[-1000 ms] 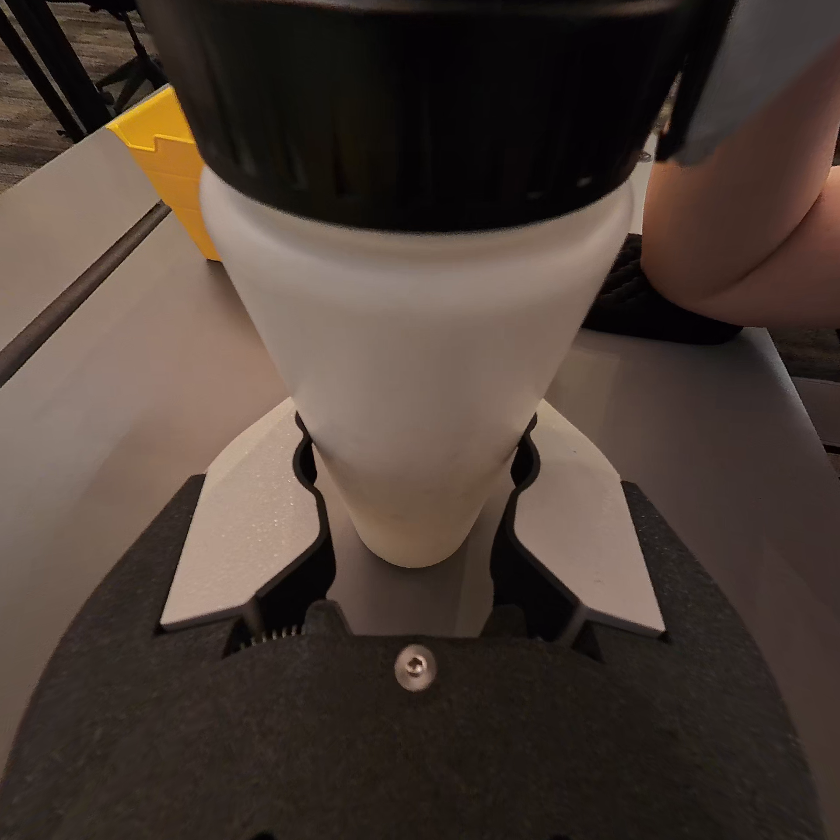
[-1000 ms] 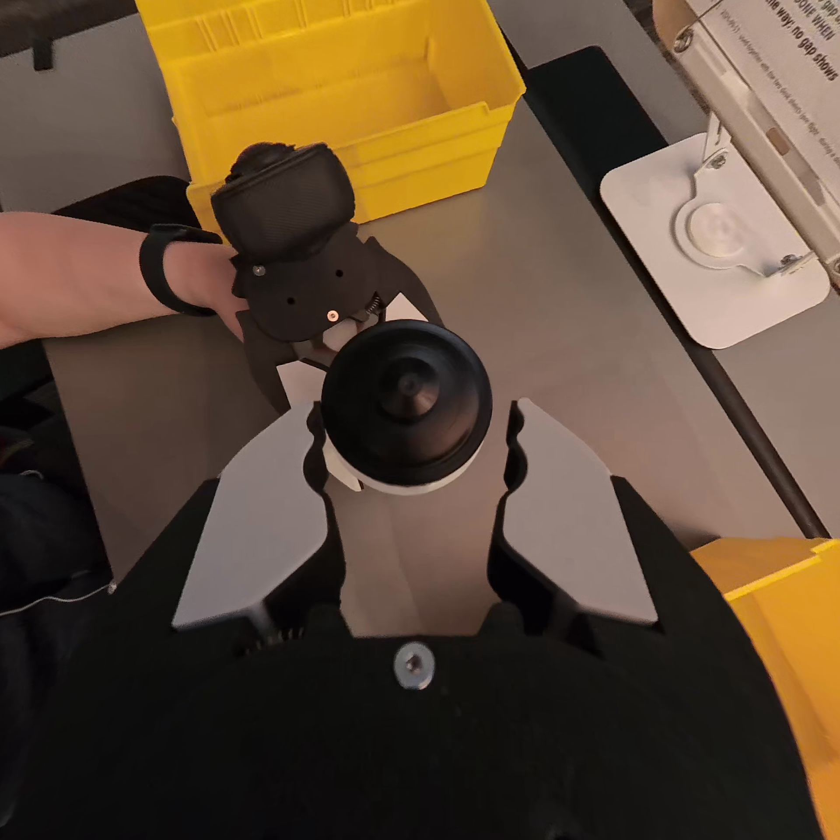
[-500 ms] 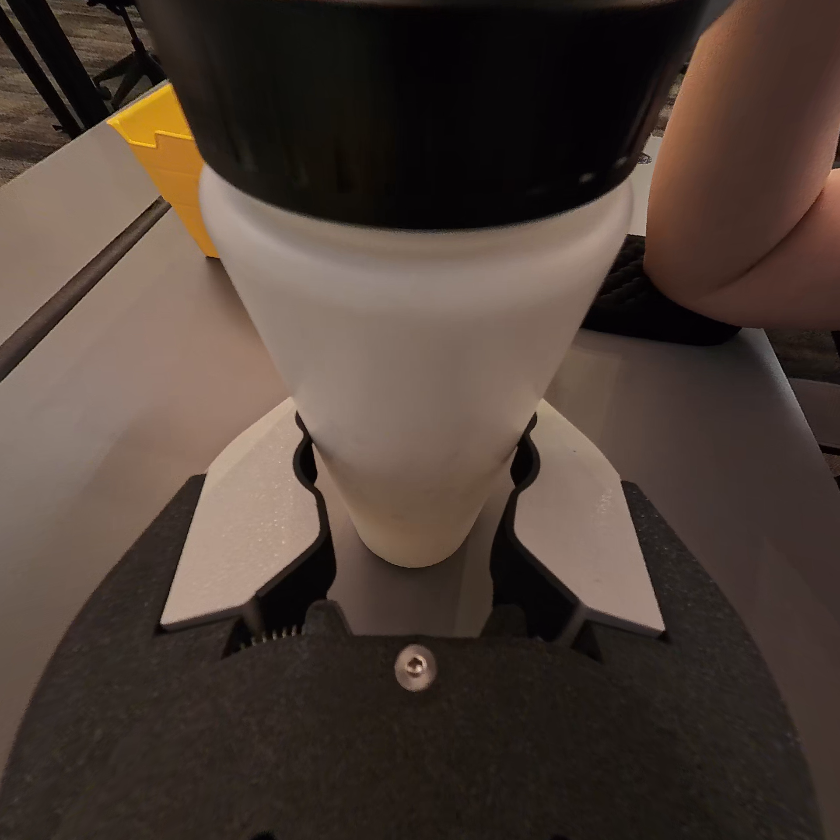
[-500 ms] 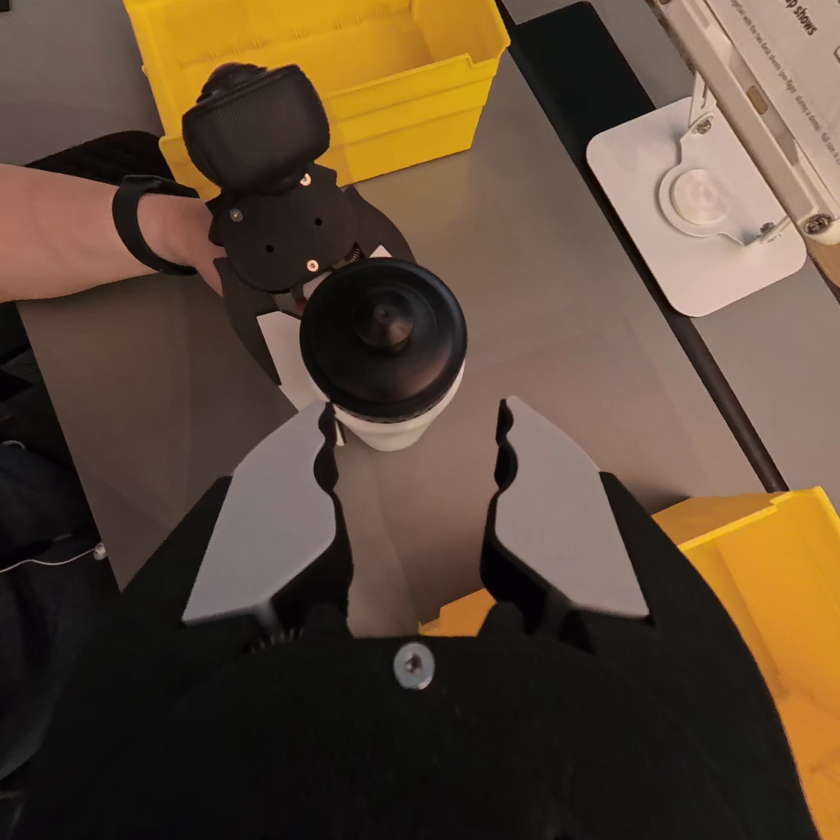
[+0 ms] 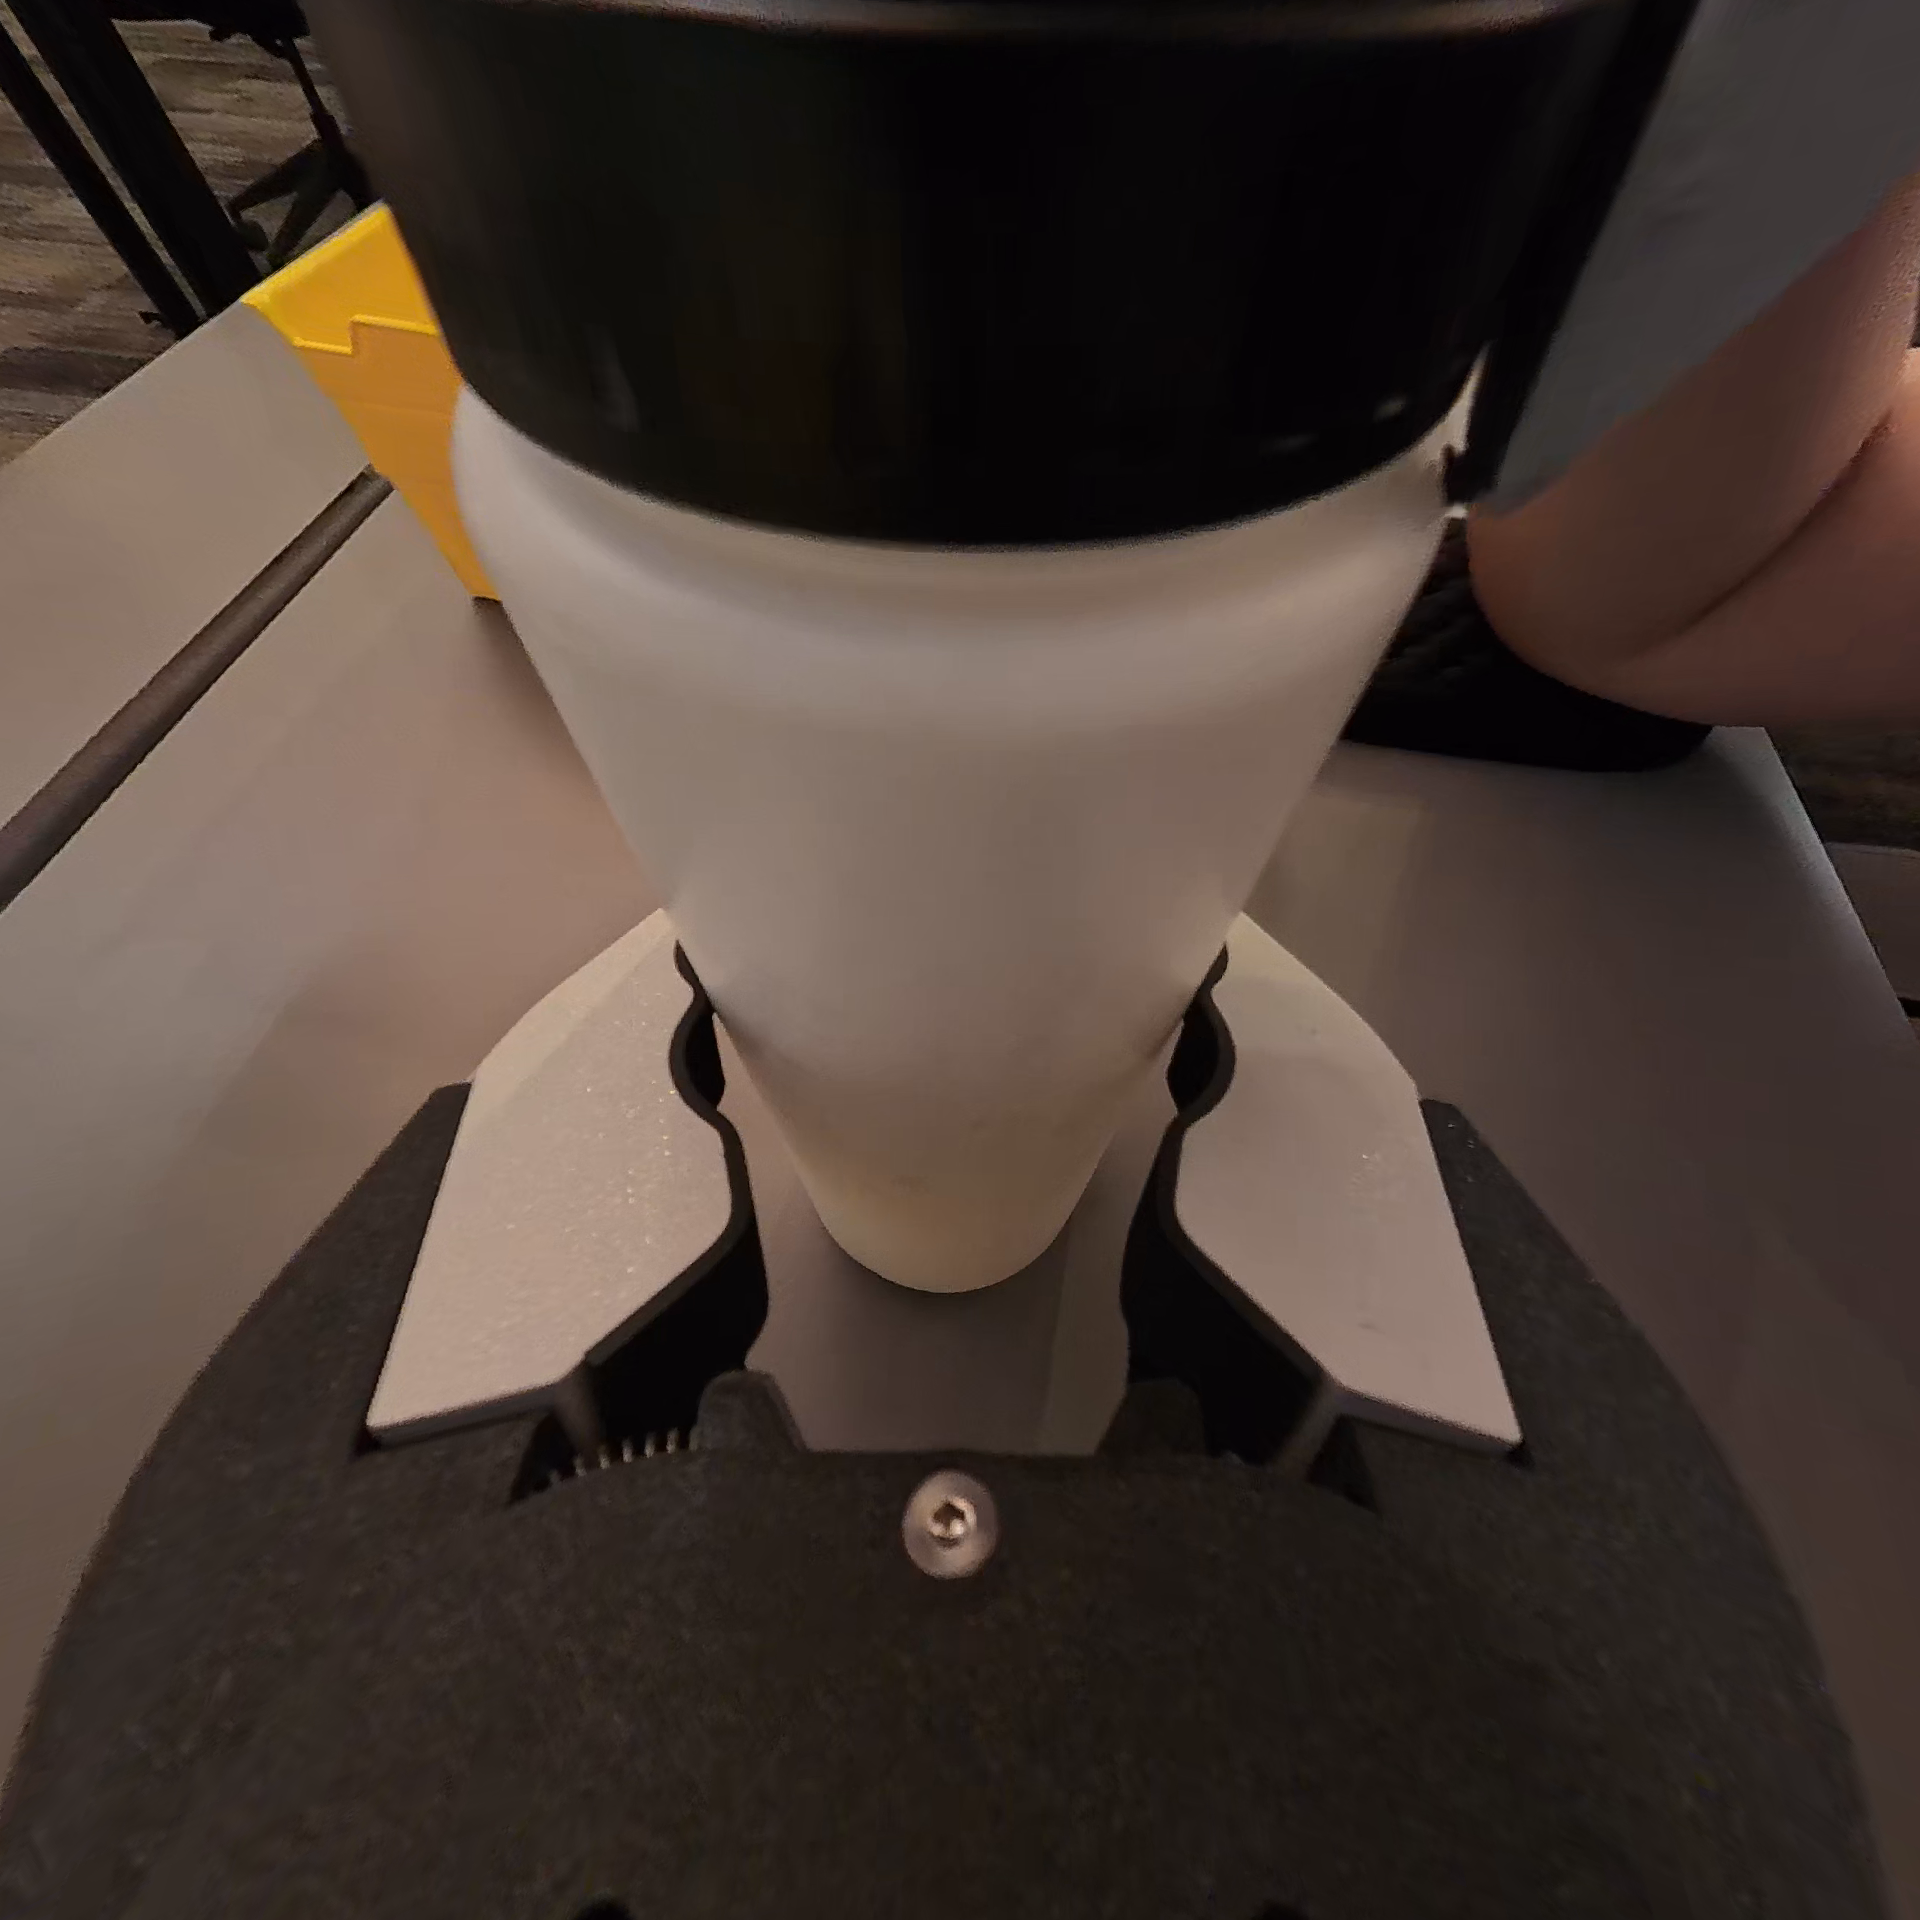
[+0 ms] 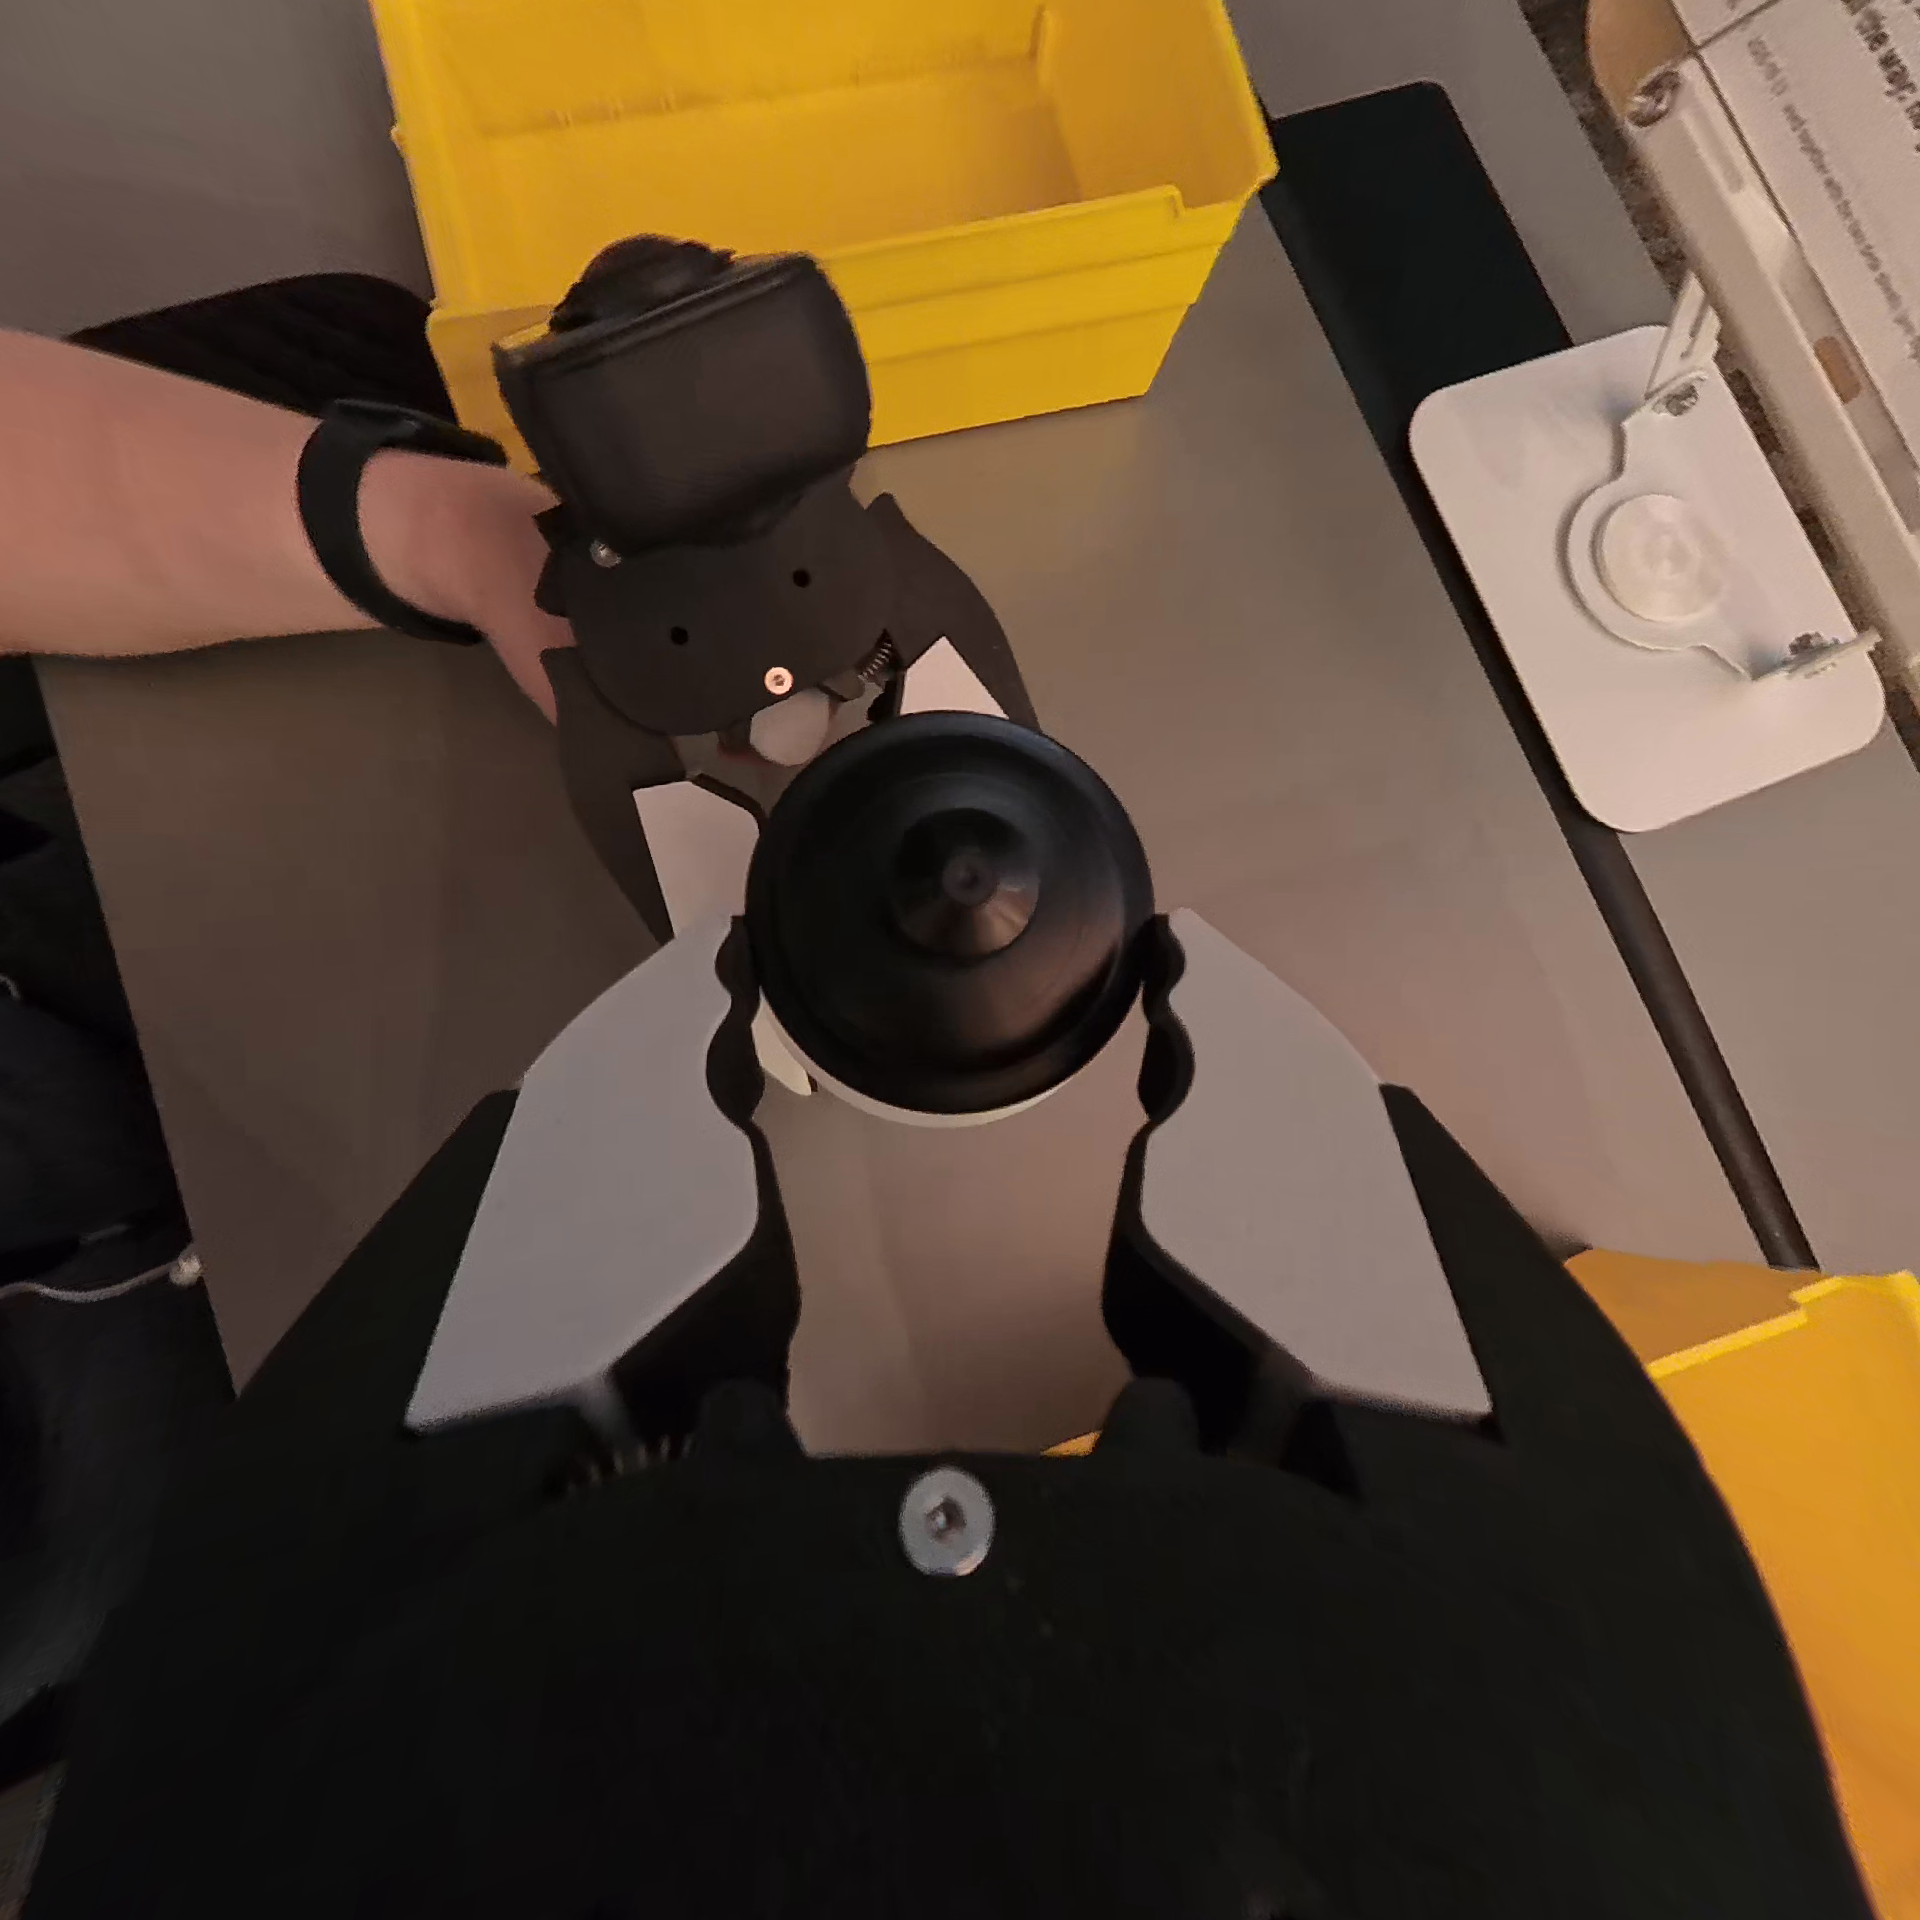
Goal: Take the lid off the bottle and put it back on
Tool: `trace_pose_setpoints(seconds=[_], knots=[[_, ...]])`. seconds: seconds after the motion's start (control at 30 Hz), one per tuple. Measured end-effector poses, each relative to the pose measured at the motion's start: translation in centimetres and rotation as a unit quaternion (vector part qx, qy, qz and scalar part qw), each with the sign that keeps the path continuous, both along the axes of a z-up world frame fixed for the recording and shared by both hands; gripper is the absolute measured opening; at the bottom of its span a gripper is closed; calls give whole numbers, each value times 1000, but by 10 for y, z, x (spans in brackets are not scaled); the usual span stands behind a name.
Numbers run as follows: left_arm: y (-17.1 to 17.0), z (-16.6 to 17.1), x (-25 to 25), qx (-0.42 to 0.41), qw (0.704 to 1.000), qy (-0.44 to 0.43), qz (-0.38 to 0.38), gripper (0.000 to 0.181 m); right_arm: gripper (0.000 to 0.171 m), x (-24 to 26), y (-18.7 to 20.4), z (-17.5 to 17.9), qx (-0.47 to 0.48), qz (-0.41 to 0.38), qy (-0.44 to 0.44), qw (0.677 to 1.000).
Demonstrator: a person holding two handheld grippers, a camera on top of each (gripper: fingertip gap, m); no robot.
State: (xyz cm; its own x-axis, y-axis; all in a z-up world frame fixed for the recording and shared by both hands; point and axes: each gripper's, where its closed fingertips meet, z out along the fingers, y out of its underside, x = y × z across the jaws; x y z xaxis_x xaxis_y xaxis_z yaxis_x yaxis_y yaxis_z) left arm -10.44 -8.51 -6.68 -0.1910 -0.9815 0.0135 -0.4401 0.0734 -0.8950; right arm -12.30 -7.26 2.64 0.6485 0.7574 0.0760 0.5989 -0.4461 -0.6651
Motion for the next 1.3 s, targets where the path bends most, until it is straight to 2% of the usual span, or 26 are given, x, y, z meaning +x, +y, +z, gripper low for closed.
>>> trace_pose_setpoints(seconds=[0.13, 0.23, 0.33, 0.47, 0.6, 0.7, 0.77, 0.9, 1.0, 1.07, 1.17, 1.23, 1.3], knots=[[-18, 0, -4, 1, 998, -2, -58, 86, 72, -5, -15, 0, 5, 105, -7, 994], [-33, 0, -7, 7, 995, -7, -99, 86, 72, -11, -31, 2, 43, 228, 0, 973], [-37, 0, -6, -7, 994, -7, -108, 87, 72, -9, -37, 2, 33, 271, 43, 961], [-18, 1, 1, -6, 999, -9, -45, 87, 76, -3, -21, 0, 14, 197, 42, 979], [2, 1, 4, -4, 1000, -9, 25, 86, 87, -6, -3, 1, -7, 61, 43, 997], [5, 1, 6, -1, 999, -2, 46, 86, 82, -5, 8, 1, -4, -9, 38, 999], [1, 0, 5, 3, 999, 1, 34, 86, 77, -5, 7, 1, -2, -2, 27, 1000], [-34, 0, -3, -5, 996, -3, -84, 86, 77, -12, -24, 1, -24, 124, 26, 992], [-62, 1, -8, 15, 986, -17, -163, 86, 77, -23, -58, 1, 35, 302, -2, 953], [-71, 0, -9, 19, 984, -14, -178, 86, 78, -25, -71, 0, 62, 357, -1, 932], [-65, 0, -4, -5, 988, -12, -152, 87, 79, -21, -64, -1, 34, 316, 3, 948], [-48, 1, 2, -8, 995, -13, -102, 87, 89, -20, -46, 2, 36, 247, 8, 968], [-27, 1, 5, -1, 999, -16, -47, 87, 91, -18, -27, 6, 36, 172, 14, 984]])
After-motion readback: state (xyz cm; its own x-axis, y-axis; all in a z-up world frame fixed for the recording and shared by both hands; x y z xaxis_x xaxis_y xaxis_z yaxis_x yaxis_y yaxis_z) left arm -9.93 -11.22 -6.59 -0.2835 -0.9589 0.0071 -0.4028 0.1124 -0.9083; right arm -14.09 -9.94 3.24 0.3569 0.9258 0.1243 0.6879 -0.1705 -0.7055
